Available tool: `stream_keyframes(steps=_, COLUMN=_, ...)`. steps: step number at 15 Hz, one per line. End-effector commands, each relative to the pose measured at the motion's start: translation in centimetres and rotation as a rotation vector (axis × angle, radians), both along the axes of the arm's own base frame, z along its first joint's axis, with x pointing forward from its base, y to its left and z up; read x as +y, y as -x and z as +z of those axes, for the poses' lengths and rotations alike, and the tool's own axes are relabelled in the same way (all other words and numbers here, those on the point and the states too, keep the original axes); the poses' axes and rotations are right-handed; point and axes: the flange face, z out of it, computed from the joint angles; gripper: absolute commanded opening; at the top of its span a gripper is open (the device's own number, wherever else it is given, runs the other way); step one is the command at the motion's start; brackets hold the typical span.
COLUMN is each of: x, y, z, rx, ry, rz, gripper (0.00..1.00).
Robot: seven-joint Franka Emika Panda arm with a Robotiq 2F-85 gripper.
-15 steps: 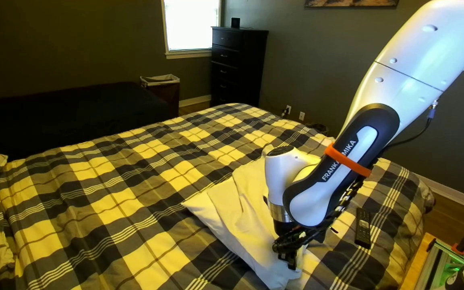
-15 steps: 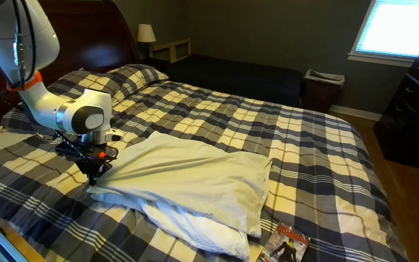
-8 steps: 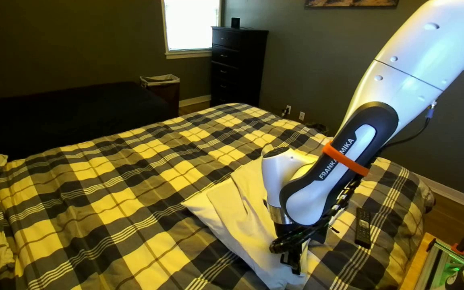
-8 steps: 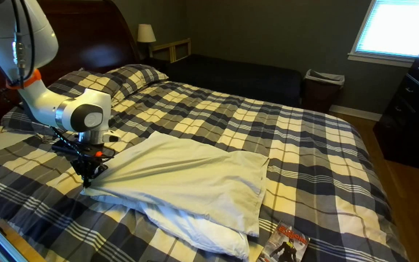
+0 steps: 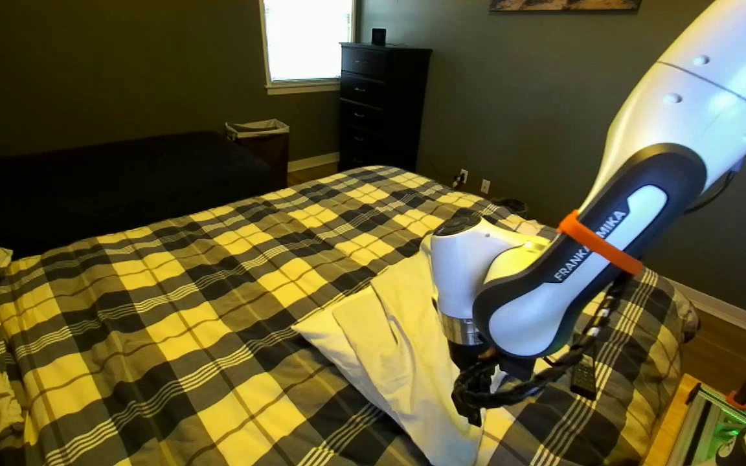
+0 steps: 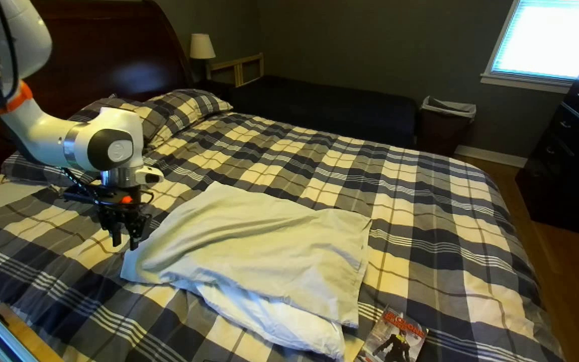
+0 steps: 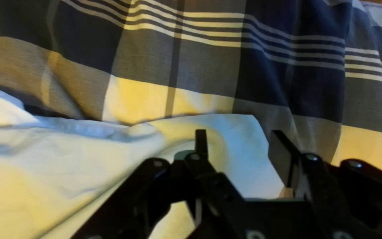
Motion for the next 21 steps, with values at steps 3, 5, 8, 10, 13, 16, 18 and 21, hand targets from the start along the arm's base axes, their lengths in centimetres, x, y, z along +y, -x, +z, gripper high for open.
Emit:
stream_keyframes(steps=3, x=-3.4, y=3.5, z=4.9, rx=-0.169, ry=0.200, rz=-0.104, gripper=0.98)
stream_keyframes(steps=5, x=-4.9, y=3.8, z=5.6, rx=-0.194, ry=0.240, rz=-0.143, gripper=1.00)
stream_keyframes(steps=8, x=-4.2, y=3.1, z=5.3, rx=-0.180, ry=0.213, rz=-0.129, gripper=1.00)
stream_keyframes(steps=10, x=-4.5, y=3.2, z=5.6, rx=-0.186, ry=0.214, rz=-0.134, gripper=1.00)
stream_keyframes(steps=13, x=-4.5, y=3.2, z=5.6, rx=-0.187, ry=0.215, rz=-0.136, gripper=1.00)
stream_keyframes(steps=16, x=-8.0, y=3.1, z=6.0, rx=-0.211, ry=0.233, rz=-0.236, gripper=1.00)
stream_keyframes(steps=18, x=-10.6, y=1.3, z=6.6, rx=-0.230, ry=0.246, rz=-0.333, gripper=1.00)
stream_keyframes(steps=21, x=-16.0, y=1.6, z=7.4, rx=-0.283, ry=0.274, rz=-0.482, gripper=1.00)
